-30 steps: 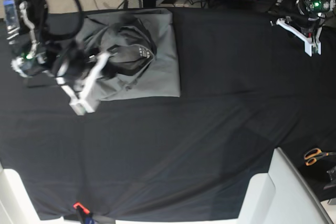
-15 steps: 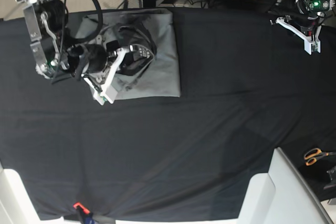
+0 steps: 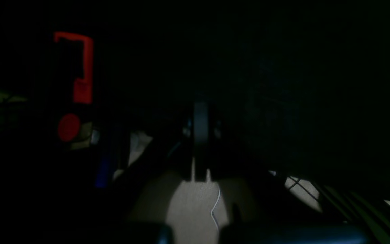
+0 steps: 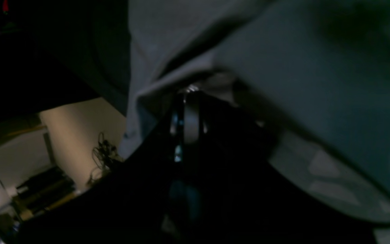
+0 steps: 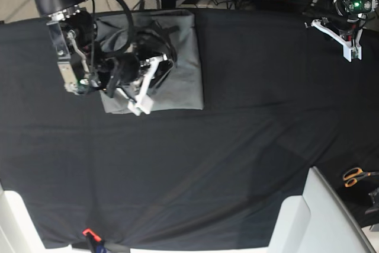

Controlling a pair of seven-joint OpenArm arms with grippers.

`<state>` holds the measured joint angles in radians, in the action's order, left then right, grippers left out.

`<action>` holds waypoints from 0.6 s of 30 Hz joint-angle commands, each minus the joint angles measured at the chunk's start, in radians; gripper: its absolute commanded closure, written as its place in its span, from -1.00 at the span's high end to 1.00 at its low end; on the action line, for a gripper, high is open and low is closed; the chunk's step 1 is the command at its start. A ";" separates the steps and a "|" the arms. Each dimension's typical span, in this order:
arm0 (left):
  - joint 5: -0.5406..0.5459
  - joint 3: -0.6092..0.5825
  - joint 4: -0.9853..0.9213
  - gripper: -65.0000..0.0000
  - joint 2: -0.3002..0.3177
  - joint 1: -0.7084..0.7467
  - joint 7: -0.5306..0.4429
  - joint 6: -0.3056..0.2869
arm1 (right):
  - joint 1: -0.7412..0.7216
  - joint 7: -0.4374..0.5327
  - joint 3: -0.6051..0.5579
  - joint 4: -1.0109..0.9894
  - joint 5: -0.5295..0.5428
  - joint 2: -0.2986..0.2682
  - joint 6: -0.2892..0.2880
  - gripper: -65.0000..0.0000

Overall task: Fold the T-shirt properly
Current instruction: 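Press and smooth the folded stack with the right gripper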

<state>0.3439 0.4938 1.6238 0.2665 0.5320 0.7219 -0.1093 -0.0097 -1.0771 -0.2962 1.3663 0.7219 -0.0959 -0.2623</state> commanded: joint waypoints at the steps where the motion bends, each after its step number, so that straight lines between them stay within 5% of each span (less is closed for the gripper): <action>1: 0.001 0.006 0.017 -1.00 0.012 0.003 -0.014 0.001 | -0.032 0.007 -0.016 0.006 0.018 0.008 -0.007 -0.98; 18: 0.001 0.006 0.011 -1.00 0.014 0.001 -0.014 0.001 | -0.132 0.021 -0.258 -0.029 0.025 0.068 -0.007 -0.98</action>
<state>0.3439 0.4938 1.6226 0.2665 0.5316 0.7219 -0.1093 -0.1257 -1.0668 -0.5579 1.3193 0.7246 -0.0402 -0.2623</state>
